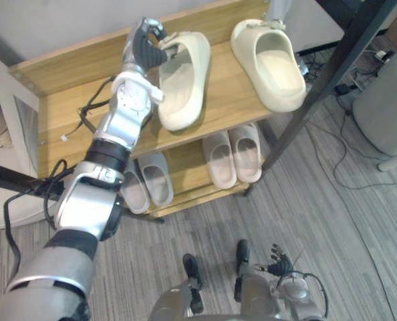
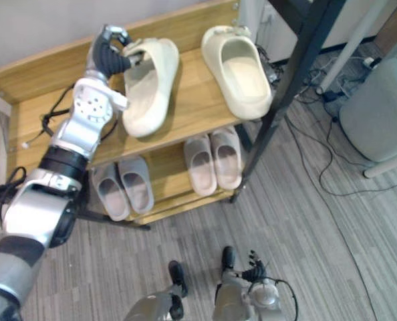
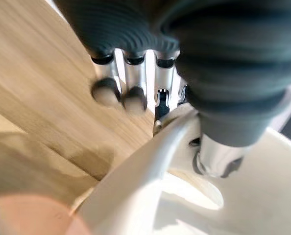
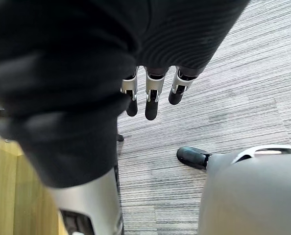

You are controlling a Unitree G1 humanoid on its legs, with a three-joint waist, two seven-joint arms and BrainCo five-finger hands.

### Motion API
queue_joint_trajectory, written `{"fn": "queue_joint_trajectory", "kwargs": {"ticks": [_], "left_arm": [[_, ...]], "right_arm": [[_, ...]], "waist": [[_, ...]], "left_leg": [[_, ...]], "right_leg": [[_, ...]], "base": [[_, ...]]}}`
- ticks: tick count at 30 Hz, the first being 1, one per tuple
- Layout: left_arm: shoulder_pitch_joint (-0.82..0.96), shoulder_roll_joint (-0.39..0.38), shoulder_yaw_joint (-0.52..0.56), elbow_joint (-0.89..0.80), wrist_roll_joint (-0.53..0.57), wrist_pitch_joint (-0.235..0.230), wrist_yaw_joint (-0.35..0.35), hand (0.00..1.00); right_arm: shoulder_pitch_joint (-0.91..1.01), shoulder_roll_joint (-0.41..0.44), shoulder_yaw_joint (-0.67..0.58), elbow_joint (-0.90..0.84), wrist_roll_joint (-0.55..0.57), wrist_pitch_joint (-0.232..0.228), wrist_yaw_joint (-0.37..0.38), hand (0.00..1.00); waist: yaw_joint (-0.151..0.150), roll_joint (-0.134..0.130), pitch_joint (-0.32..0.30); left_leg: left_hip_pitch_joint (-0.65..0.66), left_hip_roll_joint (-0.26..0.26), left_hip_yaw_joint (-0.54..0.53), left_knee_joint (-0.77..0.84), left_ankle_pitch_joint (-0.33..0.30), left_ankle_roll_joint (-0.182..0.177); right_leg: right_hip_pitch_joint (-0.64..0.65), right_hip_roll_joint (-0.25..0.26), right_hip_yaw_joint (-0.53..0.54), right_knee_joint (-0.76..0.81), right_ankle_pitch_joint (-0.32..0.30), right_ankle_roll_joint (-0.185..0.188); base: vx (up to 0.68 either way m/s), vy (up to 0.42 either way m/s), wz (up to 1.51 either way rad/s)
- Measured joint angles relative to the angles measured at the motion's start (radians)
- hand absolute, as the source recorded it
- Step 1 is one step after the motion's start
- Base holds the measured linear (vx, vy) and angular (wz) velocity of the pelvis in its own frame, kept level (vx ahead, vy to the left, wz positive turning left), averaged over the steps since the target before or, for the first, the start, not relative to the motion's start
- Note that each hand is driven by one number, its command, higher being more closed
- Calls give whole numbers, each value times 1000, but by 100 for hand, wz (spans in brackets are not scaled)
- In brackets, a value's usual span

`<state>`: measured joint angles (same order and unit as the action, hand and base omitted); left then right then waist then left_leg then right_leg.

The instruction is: Organize the slippers on the shoe rack

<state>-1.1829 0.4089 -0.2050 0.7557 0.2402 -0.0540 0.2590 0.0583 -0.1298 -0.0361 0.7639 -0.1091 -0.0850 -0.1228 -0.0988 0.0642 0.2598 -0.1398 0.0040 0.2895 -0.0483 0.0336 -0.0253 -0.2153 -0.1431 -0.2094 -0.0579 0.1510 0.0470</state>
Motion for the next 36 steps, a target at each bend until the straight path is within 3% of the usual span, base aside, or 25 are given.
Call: {"fn": "queue_joint_trajectory", "kwargs": {"ticks": [15, 28, 36], "left_arm": [[-19, -114, 2, -34, -35, 18, 48, 0], [124, -117, 32, -220, -108, 18, 71, 0], [210, -117, 63, -359, -179, -1, 89, 0]], "right_arm": [[-6, 1, 0, 0, 1, -11, -16, 0], [-9, 2, 1, 19, 0, -9, -16, 0], [-9, 0, 2, 38, -1, -5, -15, 0]], "waist": [[-9, -2, 13], [-4, -5, 16], [23, -5, 15]], "left_leg": [[-6, -29, -41, -2, 15, 22], [21, -31, -70, -2, 14, 28], [38, -31, -88, -2, 14, 28]], "right_leg": [[7, -31, -32, 16, 5, 17], [61, -32, -62, -6, 5, 18], [91, -31, -82, -14, 4, 18]], "base": [[37, 20, 7], [39, 5, 7], [33, 4, 6]]}}
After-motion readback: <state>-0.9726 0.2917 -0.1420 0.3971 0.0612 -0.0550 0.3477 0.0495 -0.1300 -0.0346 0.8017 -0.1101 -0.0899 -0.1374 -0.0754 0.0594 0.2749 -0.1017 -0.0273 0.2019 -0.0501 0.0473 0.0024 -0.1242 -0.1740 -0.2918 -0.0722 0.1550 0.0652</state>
